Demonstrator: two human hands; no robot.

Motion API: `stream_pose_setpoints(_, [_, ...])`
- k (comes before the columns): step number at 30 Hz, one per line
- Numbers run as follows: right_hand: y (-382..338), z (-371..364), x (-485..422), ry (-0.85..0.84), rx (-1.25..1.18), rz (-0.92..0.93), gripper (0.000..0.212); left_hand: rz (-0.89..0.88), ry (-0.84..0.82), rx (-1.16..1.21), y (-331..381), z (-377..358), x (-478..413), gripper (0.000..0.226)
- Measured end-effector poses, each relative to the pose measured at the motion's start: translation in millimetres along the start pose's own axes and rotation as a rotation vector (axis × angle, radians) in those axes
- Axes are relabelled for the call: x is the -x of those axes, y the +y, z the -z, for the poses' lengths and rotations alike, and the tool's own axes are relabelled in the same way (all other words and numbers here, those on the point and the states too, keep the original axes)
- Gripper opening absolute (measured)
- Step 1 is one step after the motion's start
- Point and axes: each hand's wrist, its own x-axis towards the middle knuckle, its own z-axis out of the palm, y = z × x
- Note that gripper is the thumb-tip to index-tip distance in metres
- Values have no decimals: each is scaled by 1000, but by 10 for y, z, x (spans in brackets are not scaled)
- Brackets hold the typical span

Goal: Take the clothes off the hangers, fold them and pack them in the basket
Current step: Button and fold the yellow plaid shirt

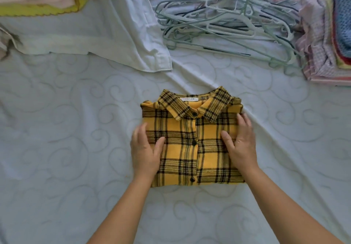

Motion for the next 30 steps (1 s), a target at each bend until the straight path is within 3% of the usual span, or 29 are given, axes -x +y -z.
stream_pose_setpoints(3, [29, 115, 277, 62, -186, -344, 58, 435, -127, 336, -4, 92, 211, 55])
stream_pose_setpoints(6, [-40, 214, 357, -141, -380, -531, 40, 507, -255, 450, 32, 207, 211, 42])
stream_pose_setpoints(8, [-117, 360, 364, -262, -634, -660, 34, 571, -321, 528, 87, 323, 183, 47])
stream_pose_setpoints(11, [-184, 635, 531, -458, -812, -819, 32, 680, -412, 661, 134, 506, 250, 48])
stream_pose_setpoints(15, [-107, 856, 972, -524, -985, -952, 35, 812, -449, 713, 188, 660, 637, 29])
stream_pose_setpoints(17, [-22, 954, 1196, -517, -1098, -980, 37, 809, -405, 631, 278, 680, 863, 36])
stream_pose_setpoints(20, [135, 1117, 1497, -513, -1146, -972, 43, 662, -342, 379, 369, 713, 1178, 43])
stream_pose_setpoints(23, [415, 1287, 1671, -355, -1046, -783, 87, 502, -369, 278, 494, 647, 1497, 43])
stream_pose_setpoints(25, [637, 1494, 1782, -300, -1058, -739, 101, 450, -369, 254, 729, 588, 1721, 42])
stream_pose_setpoints(28, [926, 2014, 1950, -356, -1145, -756, 92, 394, -377, 292, 1166, 419, 2014, 45])
stream_pose_setpoints(30, [1099, 2431, 2060, -386, -1230, -752, 68, 371, -404, 287, 1536, 295, 2254, 37])
